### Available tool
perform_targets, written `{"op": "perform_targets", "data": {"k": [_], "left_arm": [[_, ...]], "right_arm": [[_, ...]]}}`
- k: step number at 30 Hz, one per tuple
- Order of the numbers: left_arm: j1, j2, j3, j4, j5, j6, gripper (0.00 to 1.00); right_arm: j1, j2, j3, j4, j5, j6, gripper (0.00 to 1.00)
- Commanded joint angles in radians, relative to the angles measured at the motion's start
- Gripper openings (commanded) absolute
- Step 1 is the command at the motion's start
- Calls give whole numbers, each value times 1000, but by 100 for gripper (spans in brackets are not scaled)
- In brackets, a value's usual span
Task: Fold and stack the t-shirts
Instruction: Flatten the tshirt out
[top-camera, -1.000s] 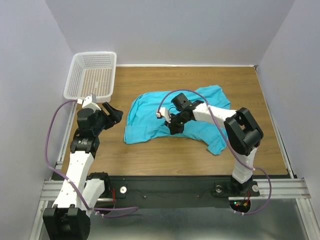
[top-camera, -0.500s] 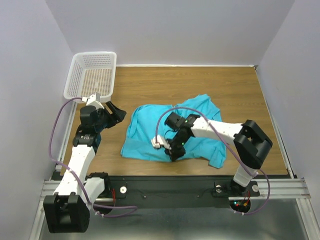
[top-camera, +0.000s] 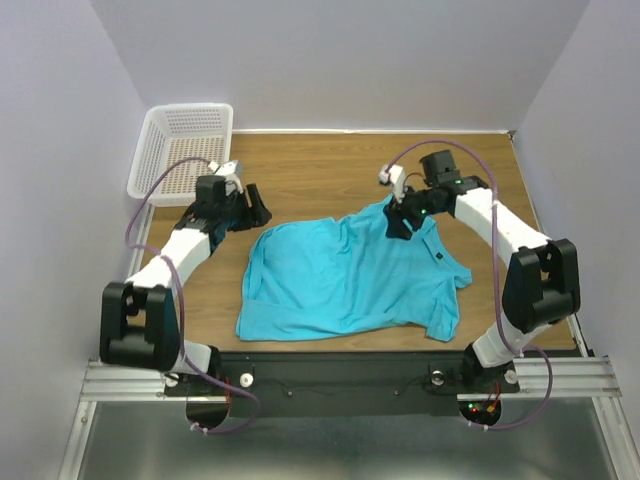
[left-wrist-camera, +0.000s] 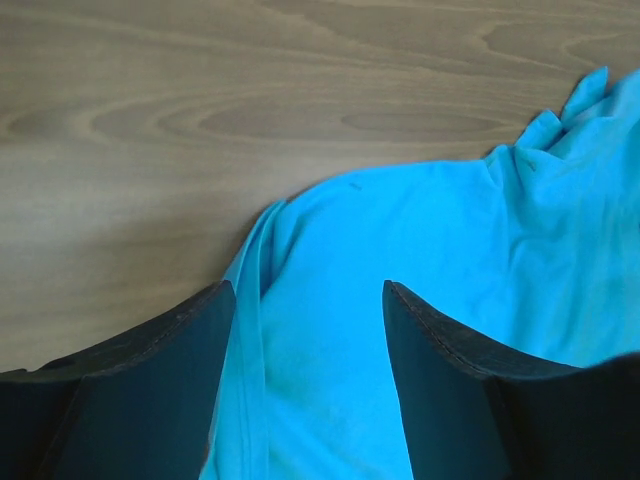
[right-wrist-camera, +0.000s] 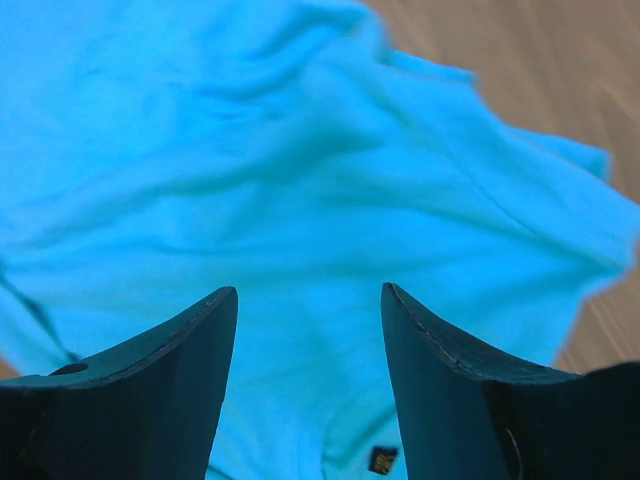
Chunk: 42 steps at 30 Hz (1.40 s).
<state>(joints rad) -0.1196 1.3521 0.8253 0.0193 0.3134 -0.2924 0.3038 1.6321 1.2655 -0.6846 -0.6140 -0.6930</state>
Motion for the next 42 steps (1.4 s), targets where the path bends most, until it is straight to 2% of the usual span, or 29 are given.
{"op": "perform_targets", "data": {"k": [1, 5, 14, 25, 26, 28, 29, 30, 31, 36, 42], "left_arm": [[-81, 145, 165, -10, -128, 110, 69], [-121, 316, 287, -106, -219, 131, 64], [-164, 389, 334, -211, -362, 185, 59], [-178, 463, 359, -257, -320, 217, 48], [-178, 463, 359, -259, -318, 219, 46], [-178, 469, 359, -260, -318, 223, 33], [-178, 466, 360, -262, -318, 223, 24], [-178, 461, 362, -262, -318, 226, 2], [-180, 455, 362, -262, -318, 225, 0], [-178, 308, 312, -190, -318, 200, 0], [-176, 99, 155, -39, -260, 115, 0]], "right_arm": [[-83, 66, 60, 160, 54, 203, 65], [-161, 138, 139, 206, 69, 299, 63], [-239, 218, 225, 227, 56, 392, 63], [-256, 195, 186, 241, 51, 401, 63], [-259, 196, 187, 241, 53, 405, 63], [-267, 198, 195, 241, 53, 411, 63], [-273, 201, 199, 241, 57, 414, 63], [-278, 204, 209, 240, 60, 415, 63], [-279, 206, 213, 241, 65, 415, 63], [-292, 230, 238, 240, 89, 417, 63], [-292, 276, 262, 240, 83, 435, 63]]}}
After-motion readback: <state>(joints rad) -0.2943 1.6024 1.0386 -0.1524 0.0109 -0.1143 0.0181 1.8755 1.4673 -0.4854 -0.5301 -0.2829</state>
